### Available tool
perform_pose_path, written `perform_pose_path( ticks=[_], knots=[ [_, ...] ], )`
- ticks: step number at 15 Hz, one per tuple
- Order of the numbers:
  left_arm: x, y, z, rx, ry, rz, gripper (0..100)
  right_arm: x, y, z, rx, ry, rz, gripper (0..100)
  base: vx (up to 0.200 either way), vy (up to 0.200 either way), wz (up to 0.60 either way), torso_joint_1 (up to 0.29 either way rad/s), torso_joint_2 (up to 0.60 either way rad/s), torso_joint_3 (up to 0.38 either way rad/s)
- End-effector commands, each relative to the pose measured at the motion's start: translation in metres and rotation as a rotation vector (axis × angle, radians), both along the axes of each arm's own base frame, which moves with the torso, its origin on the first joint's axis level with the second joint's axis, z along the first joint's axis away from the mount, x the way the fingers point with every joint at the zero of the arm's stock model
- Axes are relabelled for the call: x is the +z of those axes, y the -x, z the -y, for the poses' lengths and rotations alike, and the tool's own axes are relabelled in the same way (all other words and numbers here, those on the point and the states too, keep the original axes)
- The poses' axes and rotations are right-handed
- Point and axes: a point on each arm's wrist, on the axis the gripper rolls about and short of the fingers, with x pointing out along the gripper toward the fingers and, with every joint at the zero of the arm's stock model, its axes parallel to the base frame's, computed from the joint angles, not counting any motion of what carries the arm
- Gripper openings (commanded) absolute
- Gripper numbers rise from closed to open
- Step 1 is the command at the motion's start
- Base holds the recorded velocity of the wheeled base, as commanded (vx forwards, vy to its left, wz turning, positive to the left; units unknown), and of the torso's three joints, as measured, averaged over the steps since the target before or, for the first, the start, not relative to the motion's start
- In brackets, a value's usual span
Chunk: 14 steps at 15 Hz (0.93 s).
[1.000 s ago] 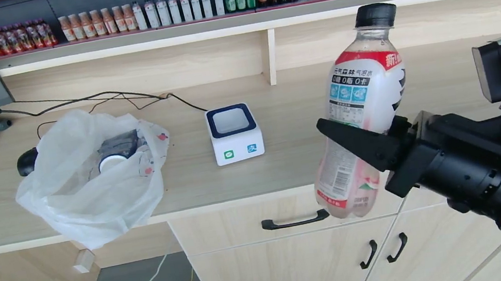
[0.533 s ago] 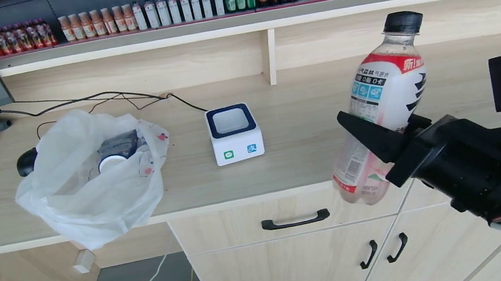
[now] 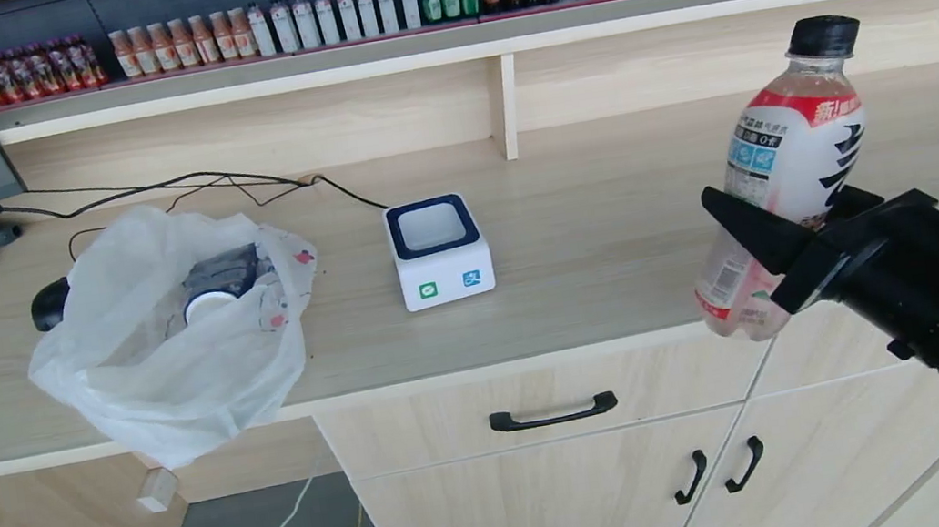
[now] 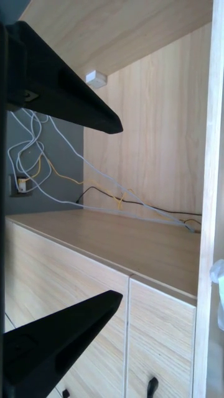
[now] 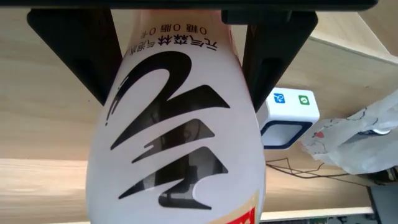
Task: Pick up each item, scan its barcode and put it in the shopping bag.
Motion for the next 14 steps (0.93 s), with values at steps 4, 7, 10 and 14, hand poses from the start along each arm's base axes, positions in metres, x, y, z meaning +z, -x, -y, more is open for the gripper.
perform_pose_path(
  ticks=[4,7,10,14],
  knots=[
    [0.0,0.0,0.0,0.001,0.003,0.0,100,0.008,0.0,0.012,-0.127,0.008,0.062,0,0.0,0.05,0.0,0.002,0.0,-0.001],
    [0.0,0.0,0.0,-0.001,0.005,0.0,100,0.012,0.0,0.014,-0.213,-0.044,0.058,0,0.0,0.2,0.0,-0.002,0.0,0.002],
    [0.0,0.0,0.0,0.001,0.006,0.0,100,0.008,0.006,0.018,-0.215,-0.039,0.044,0,0.0,0.2,0.0,0.007,0.01,-0.002],
    [0.0,0.0,0.0,0.001,0.012,0.0,100,0.002,0.014,0.021,-0.212,-0.028,0.025,0,0.0,0.2,0.0,0.005,0.0,0.002]
  ],
)
